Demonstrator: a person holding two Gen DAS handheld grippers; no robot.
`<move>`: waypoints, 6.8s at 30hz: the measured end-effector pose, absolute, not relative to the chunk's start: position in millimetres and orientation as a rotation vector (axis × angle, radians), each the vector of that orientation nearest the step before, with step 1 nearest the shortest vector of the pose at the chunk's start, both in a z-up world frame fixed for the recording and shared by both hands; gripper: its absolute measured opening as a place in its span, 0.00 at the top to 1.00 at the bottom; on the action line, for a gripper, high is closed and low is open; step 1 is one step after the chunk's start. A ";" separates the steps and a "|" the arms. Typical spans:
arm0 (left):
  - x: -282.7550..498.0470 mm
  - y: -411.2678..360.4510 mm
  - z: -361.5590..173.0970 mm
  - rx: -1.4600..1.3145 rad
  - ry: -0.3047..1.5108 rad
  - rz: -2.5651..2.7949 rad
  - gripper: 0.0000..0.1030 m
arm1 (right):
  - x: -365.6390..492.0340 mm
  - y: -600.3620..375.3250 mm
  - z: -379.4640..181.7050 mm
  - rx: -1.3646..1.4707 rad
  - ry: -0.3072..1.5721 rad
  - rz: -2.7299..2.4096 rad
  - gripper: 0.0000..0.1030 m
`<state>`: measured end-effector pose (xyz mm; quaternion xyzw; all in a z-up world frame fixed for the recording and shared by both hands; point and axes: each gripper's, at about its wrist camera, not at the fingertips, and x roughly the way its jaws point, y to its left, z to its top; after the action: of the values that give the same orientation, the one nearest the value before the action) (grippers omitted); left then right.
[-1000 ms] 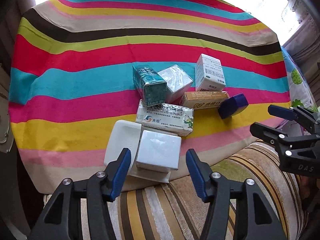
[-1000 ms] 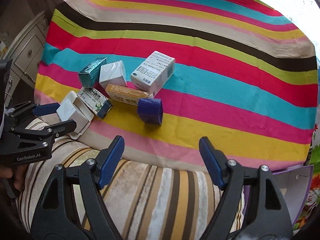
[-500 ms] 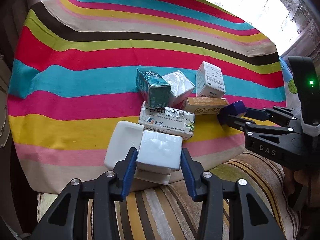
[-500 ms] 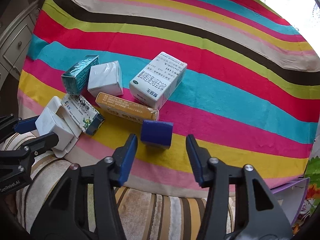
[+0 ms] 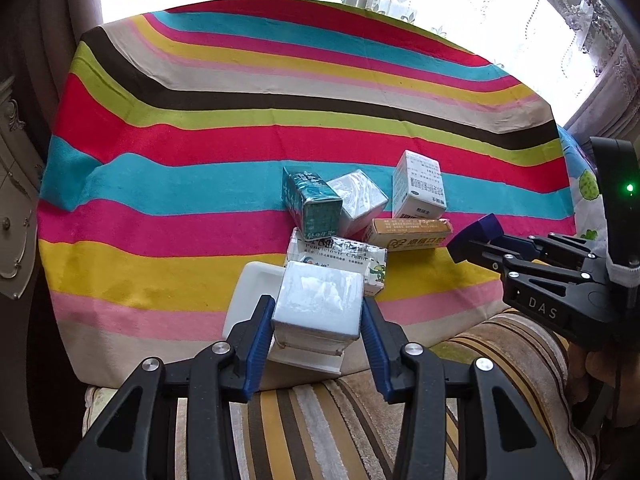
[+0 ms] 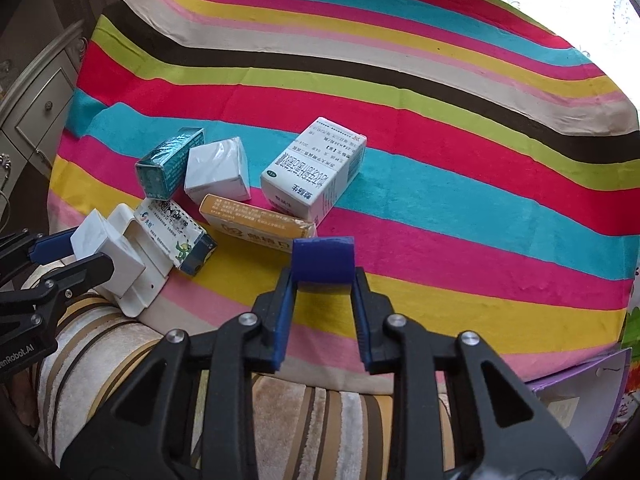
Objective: Organize rigid objects
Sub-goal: 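Lift both held items and carry them toward the purple box, then lower both items into the purple box and open both tools, then withdraw both open tools and move them back over the pile of boxes, then grasp the teal foil box with the left tool while the right tool grasps the white printed box, then carry both held boxes over the purple box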
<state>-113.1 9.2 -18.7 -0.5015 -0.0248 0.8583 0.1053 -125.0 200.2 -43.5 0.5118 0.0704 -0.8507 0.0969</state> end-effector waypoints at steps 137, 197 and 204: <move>-203.1 14.2 -51.5 -1.646 -0.463 2.497 0.43 | -159.8 256.5 8.9 1.516 -0.186 -2.643 0.26; -189.6 21.4 -32.4 -1.392 -0.552 2.630 0.71 | -197.2 218.7 -42.8 1.470 -0.203 -2.703 0.54; -178.7 49.1 -20.1 -1.357 -0.478 2.617 0.71 | -179.1 244.1 -30.3 1.419 -0.269 -2.738 0.54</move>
<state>-178.7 49.1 -20.1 -0.4531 -0.1595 0.8736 0.0777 -179.1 244.1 -30.3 0.4584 -0.0869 -0.8842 0.0230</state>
